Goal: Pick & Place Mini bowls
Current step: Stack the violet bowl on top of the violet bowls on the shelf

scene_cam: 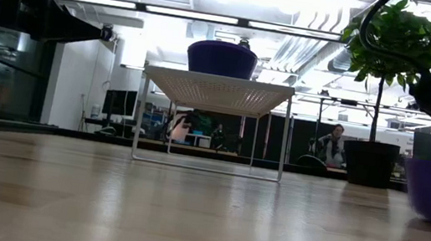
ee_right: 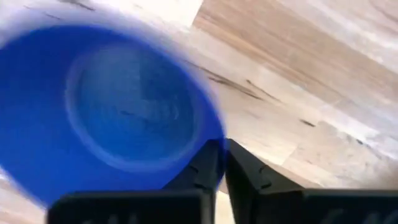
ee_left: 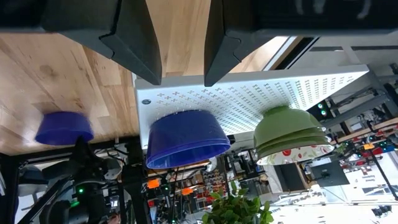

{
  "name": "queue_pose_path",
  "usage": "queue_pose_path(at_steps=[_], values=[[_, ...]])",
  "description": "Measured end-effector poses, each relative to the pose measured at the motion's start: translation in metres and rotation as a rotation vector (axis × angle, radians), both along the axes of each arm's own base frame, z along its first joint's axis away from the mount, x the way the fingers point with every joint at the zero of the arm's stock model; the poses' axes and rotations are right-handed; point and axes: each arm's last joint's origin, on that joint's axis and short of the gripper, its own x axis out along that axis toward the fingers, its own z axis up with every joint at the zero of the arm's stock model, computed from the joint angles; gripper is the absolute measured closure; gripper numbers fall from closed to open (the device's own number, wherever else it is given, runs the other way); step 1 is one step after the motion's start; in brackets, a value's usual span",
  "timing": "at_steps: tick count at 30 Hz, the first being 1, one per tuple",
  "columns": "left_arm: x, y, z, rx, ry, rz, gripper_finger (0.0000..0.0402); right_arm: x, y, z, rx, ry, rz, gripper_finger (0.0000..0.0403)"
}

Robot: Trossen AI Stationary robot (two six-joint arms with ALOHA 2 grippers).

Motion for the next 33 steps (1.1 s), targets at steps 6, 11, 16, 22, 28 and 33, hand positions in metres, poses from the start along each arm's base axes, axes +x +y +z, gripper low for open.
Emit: queue_pose_path(at_steps=[6, 11, 16, 22, 28, 33], values=[[0.000, 0.000, 0.000, 0.000, 0.000, 0.000, 0.0284, 0.001, 0.000, 0.001, 0.004, -0.007, 0.003, 0.0395], [0.000, 0.000, 0.000, 0.000, 0.000, 0.000, 0.0284, 0.005, 0.000, 0.007, 0.028, -0.039, 0.025, 0.0399], [0.000, 0.000, 0.000, 0.000, 0.000, 0.000, 0.0284, 0.014, -0.008, 0.029, -0.010, -0.070, 0.041, 0.0401], [0.000, 0.000, 0.000, 0.000, 0.001, 0.001, 0.0284, 0.035, -0.019, 0.069, -0.009, -0.147, 0.107, 0.0402], [0.000, 0.000, 0.000, 0.000, 0.002, 0.001, 0.0284, 0.057, -0.041, 0.127, -0.045, -0.306, 0.177, 0.0402], [0.000, 0.000, 0.000, 0.000, 0.002, 0.002, 0.0284, 0.077, -0.070, 0.163, -0.114, -0.388, 0.203, 0.0402]])
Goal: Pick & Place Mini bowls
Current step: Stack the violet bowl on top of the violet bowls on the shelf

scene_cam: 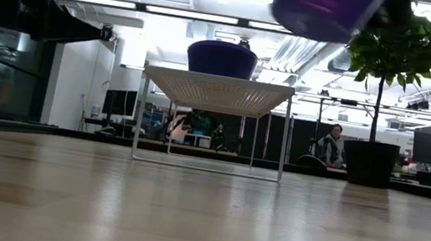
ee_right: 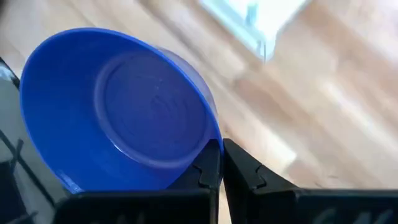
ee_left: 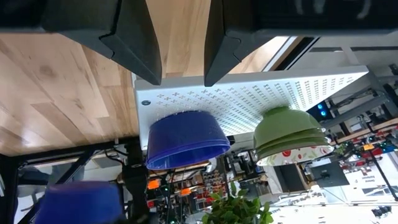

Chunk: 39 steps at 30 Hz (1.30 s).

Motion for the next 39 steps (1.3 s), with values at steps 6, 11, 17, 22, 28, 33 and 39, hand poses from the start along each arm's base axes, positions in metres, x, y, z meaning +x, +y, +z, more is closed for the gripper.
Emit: queue_pose_path(at_steps=[6, 11, 17, 22, 28, 33, 39], values=[[0.000, 0.000, 0.000, 0.000, 0.000, 0.001, 0.0284, 0.027, -0.035, 0.032, -0.077, -0.081, 0.003, 0.0403], [0.000, 0.000, 0.000, 0.000, 0.000, 0.002, 0.0284, 0.049, -0.065, 0.050, -0.128, -0.131, -0.012, 0.0403], [0.000, 0.000, 0.000, 0.000, 0.000, 0.002, 0.0284, 0.072, -0.094, 0.048, -0.168, -0.123, -0.051, 0.0403], [0.000, 0.000, 0.000, 0.000, 0.000, 0.002, 0.0284, 0.083, -0.111, 0.036, -0.166, -0.085, -0.081, 0.0403], [0.000, 0.000, 0.000, 0.000, 0.000, 0.002, 0.0284, 0.089, -0.127, 0.025, -0.154, -0.062, -0.114, 0.0403], [0.000, 0.000, 0.000, 0.000, 0.000, 0.002, 0.0284, 0.090, -0.133, 0.022, -0.145, -0.057, -0.128, 0.0403], [0.000, 0.000, 0.000, 0.000, 0.000, 0.001, 0.0284, 0.090, -0.136, 0.011, -0.113, -0.033, -0.123, 0.0403]])
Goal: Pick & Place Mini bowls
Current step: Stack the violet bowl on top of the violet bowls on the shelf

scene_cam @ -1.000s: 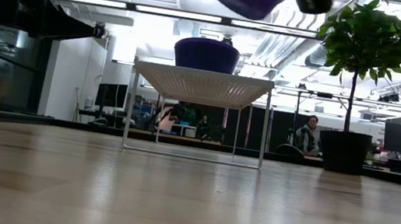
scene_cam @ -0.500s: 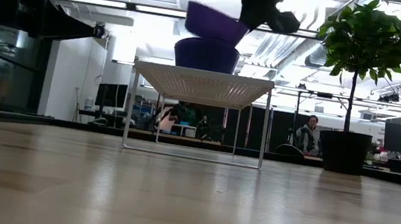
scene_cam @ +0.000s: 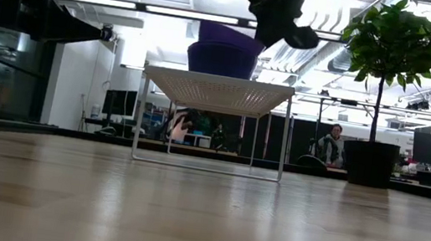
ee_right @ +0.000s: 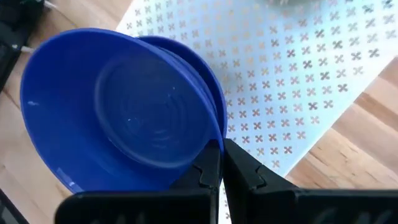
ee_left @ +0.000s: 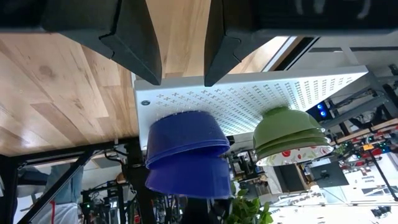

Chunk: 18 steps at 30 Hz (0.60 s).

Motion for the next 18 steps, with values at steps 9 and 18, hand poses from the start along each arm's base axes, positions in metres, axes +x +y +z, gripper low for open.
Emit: queue_pose_path(at_steps=[9, 18], values=[[0.0000, 0.0000, 0.0000, 0.000, 0.000, 0.000, 0.0284, 0.0042, -0.0037, -0.0122, 0.007, -0.025, 0.017, 0.0403], [0.0000, 0.0000, 0.0000, 0.000, 0.000, 0.000, 0.0284, 0.0040, -0.0049, -0.0107, -0.046, -0.021, 0.025, 0.0366]])
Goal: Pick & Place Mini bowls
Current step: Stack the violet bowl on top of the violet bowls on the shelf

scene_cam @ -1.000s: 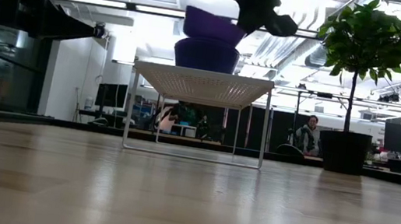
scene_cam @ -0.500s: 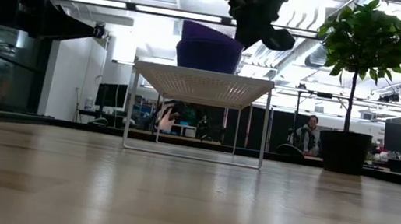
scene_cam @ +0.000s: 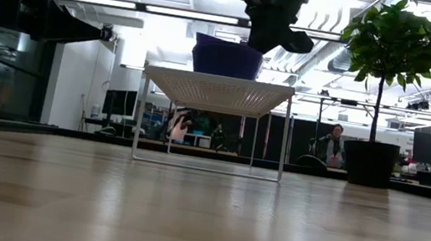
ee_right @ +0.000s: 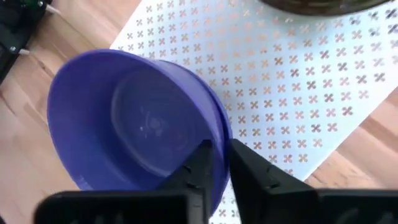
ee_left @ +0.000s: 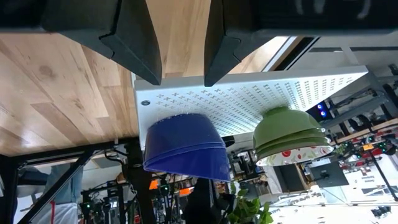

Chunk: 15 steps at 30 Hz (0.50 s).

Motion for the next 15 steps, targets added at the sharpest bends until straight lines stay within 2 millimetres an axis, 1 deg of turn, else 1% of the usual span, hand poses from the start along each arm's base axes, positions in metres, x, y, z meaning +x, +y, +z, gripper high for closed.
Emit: queue_pose_path(at_steps=[5, 9, 12, 15], values=[[0.000, 0.000, 0.000, 0.000, 0.000, 0.000, 0.0284, -0.005, 0.003, 0.008, -0.052, -0.007, 0.008, 0.0312], [0.000, 0.000, 0.000, 0.000, 0.000, -0.001, 0.0284, -0.010, 0.011, 0.022, -0.111, -0.047, 0.051, 0.0276], [0.000, 0.000, 0.000, 0.000, 0.000, -0.002, 0.0284, -0.016, 0.025, 0.036, -0.219, -0.075, 0.112, 0.0261], [0.000, 0.000, 0.000, 0.000, 0.000, -0.002, 0.0284, -0.020, 0.045, 0.051, -0.363, -0.100, 0.242, 0.0257]])
